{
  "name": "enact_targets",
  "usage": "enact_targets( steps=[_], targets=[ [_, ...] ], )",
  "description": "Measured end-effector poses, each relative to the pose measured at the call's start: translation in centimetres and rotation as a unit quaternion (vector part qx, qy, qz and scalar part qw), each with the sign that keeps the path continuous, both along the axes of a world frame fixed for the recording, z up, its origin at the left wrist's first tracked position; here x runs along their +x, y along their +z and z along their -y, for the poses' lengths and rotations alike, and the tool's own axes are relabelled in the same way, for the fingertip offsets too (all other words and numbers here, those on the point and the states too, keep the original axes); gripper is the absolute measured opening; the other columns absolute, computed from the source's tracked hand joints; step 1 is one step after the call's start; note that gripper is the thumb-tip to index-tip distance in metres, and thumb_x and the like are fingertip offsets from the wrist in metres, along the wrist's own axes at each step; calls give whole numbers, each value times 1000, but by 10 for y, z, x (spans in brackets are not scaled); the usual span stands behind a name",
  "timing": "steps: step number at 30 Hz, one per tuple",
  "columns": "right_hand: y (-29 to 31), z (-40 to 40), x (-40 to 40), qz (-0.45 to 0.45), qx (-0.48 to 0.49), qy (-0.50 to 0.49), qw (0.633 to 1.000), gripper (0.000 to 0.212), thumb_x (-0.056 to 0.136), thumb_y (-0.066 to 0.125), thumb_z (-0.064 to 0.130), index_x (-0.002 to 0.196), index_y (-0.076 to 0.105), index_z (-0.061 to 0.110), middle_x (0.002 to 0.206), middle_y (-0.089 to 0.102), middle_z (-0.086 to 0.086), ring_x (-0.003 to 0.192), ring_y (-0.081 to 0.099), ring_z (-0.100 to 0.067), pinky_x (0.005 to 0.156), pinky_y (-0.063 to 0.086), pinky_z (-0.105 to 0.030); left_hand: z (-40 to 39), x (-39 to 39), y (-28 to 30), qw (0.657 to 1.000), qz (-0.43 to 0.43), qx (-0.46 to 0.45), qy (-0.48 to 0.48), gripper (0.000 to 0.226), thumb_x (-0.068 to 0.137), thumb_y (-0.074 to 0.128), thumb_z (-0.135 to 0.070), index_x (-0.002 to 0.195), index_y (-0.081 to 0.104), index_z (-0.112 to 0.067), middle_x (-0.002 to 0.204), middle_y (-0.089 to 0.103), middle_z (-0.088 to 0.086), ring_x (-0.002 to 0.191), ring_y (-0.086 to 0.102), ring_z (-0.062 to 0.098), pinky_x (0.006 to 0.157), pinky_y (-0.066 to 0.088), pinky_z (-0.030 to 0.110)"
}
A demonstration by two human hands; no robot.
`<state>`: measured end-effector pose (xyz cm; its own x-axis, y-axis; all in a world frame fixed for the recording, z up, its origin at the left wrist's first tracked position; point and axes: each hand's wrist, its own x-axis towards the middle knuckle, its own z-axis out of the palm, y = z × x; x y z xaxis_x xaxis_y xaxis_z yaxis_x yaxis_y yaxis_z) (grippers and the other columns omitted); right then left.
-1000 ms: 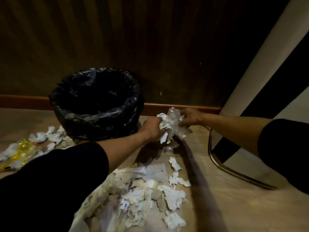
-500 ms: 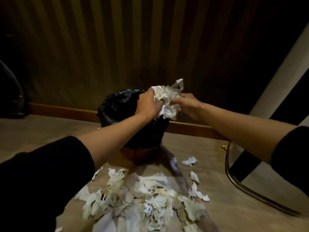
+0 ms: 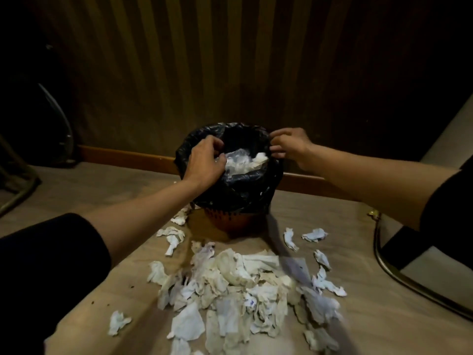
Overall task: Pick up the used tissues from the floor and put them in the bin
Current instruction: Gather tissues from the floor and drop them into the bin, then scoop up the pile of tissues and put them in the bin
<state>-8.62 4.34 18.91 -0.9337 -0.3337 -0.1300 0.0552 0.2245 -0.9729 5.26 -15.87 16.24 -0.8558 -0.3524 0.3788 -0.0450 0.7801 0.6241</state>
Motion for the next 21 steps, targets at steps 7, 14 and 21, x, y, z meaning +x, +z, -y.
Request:
enact_targets(
  steps=[7, 14, 21],
  targets=[
    [-57, -98, -22, -46, 186, -23, 981, 8, 92, 66, 7, 92, 71, 13, 96, 72, -12, 81, 69, -20, 62, 57, -25, -56, 4, -30, 963, -4, -160, -218, 16, 90, 58, -29, 104, 60, -21, 95, 68, -2, 87, 64, 14, 76, 54, 40],
    [-126, -148, -39, -3, 405, 104, 908, 21, 91, 69, 10, 112, 66, 6, 100, 71, -13, 83, 72, -21, 60, 57, -26, -102, -13, -81, 927, 87, -207, -301, 16, 88, 55, -31, 103, 56, -25, 101, 67, -3, 90, 65, 18, 75, 55, 37],
    [-214, -165, -35, -133, 584, 373, 709, 72, 83, 72, 48, 143, 46, 20, 133, 58, -13, 116, 58, -32, 90, 50, -32, -113, -26, -173, 847, 352, -223, -331, 54, 82, 68, -43, 128, 52, -20, 123, 59, 7, 105, 64, 26, 85, 55, 38]
  ],
)
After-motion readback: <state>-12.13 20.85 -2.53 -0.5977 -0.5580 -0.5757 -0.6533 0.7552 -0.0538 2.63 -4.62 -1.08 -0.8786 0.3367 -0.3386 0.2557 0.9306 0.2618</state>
